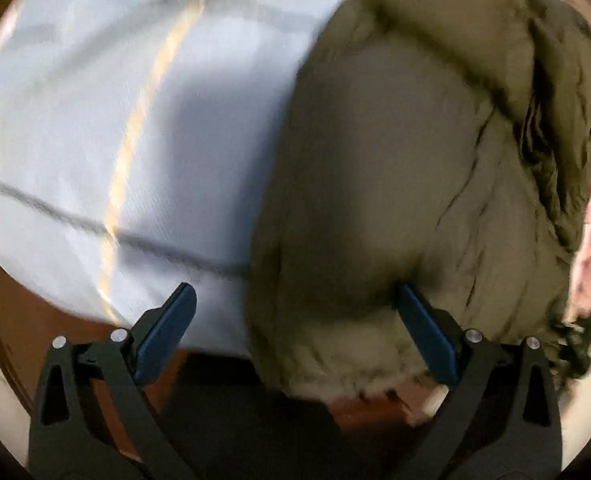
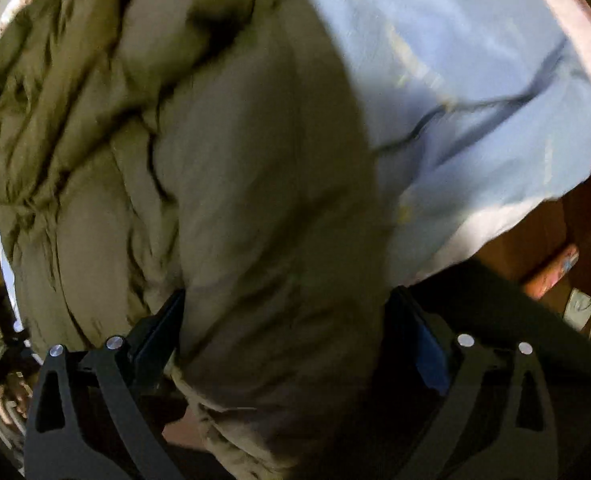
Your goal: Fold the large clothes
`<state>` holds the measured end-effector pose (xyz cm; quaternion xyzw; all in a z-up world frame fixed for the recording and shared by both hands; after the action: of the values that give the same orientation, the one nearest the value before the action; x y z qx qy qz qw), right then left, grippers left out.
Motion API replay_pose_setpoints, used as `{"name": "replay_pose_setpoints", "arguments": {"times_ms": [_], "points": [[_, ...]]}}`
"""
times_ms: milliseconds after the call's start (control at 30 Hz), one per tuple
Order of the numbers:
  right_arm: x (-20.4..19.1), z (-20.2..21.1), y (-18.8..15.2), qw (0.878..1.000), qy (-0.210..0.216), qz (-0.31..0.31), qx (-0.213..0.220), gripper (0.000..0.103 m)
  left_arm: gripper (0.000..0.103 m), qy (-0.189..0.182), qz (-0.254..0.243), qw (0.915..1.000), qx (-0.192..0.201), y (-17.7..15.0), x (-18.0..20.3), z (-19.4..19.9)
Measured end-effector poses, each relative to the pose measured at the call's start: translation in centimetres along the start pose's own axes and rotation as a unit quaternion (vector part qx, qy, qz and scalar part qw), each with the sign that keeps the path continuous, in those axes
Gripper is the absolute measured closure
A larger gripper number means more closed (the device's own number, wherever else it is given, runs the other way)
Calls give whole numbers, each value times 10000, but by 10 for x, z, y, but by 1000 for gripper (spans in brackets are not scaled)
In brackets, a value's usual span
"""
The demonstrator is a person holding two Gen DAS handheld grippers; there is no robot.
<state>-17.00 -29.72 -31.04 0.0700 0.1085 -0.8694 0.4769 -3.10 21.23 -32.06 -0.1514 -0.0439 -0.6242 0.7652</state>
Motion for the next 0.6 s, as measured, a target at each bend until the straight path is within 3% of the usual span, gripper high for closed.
{"name": "replay_pose_setpoints", "arguments": {"times_ms": [100,133,167,200,233,267,300,367,433,600], "points": [[-11,-15,-23,9968,635,-106,-469,3,4,-326,-219,9990,-215,-9,16,-2],[-18,-16,-30,9931,1003,-166,-578,6,11,-464,-325,9979,-323,-13,24,-3],[-22,-13,-32,9900,1280,-189,-557,28,28,-622,-376,9964,-435,-16,30,-4],[-27,-8,-32,9864,1555,-205,-491,61,43,-783,-441,9943,-570,-22,38,-6],[-31,-2,-33,9824,1799,-226,-444,74,56,-847,-468,9936,-582,-23,41,-6],[-36,6,-31,9781,2044,-177,-340,83,80,-1109,-449,9914,-532,-22,46,-2],[-42,16,-30,9757,2180,-24,-207,87,92,-1415,-423,9880,-463,-20,50,2],[-53,34,-27,9684,2489,178,19,89,96,-1969,-439,9793,-147,-13,64,22],[-63,63,-13,9536,2981,219,356,90,97,-2331,-488,9711,169,-5,71,39],[-88,143,50,9212,3613,439,1377,91,97,-2920,-262,9473,1292,40,81,103]]}}
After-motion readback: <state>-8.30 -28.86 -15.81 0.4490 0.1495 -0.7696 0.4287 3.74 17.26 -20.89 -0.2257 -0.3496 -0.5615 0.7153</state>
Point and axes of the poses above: each gripper's, at about its wrist camera, not at the fingertips, and z roughly against the way its jaws point, x to its right, y to its top, the point moved 9 cm from there along -z, roughly the way its jaws point, and after that the axes turned 3 degrees about x, right-handed, at the moved point
